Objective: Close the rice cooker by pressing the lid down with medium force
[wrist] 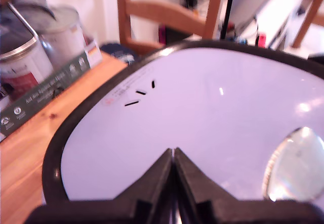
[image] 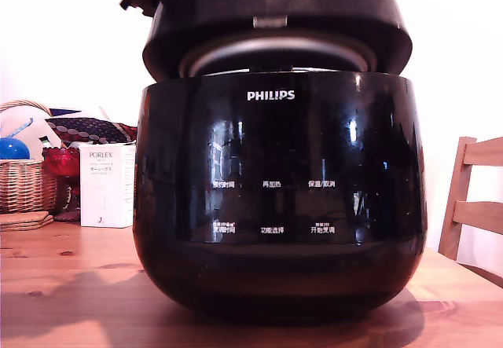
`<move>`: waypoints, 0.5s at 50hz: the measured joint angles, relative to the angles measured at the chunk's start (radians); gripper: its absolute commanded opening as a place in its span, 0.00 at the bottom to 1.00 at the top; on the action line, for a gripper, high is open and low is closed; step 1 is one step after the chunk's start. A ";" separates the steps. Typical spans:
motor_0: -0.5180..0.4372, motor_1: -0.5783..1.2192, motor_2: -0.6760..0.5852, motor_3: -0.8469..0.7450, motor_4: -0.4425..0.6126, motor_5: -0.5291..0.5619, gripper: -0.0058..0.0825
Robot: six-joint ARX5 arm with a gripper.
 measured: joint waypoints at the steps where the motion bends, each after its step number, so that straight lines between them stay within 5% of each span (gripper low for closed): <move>1: 0.000 -0.008 -0.011 0.011 0.000 -0.001 0.04; 25: -0.039 -0.105 -0.249 0.315 -0.002 -0.076 0.04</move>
